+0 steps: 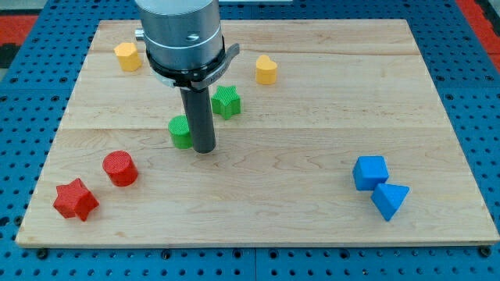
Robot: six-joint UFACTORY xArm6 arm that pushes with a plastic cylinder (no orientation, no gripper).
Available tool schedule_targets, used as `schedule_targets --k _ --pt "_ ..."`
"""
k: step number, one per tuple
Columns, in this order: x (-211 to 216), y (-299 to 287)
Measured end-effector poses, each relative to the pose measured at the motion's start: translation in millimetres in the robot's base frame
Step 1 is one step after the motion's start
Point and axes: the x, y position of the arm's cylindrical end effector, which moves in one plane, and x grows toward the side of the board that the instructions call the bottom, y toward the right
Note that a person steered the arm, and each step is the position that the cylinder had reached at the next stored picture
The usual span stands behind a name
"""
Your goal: Slide the yellow hegaxon to the top center
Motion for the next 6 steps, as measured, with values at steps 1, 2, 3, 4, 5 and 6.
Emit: schedule_targets --k 1,2,3,4,5,6 --pt "-0.5 -1.0" --pt "-0.5 -31.8" --pt "-0.5 30.0" --pt "-58.6 137.3" --pt "-163.2 183.3" --pt "-231.9 89.2"
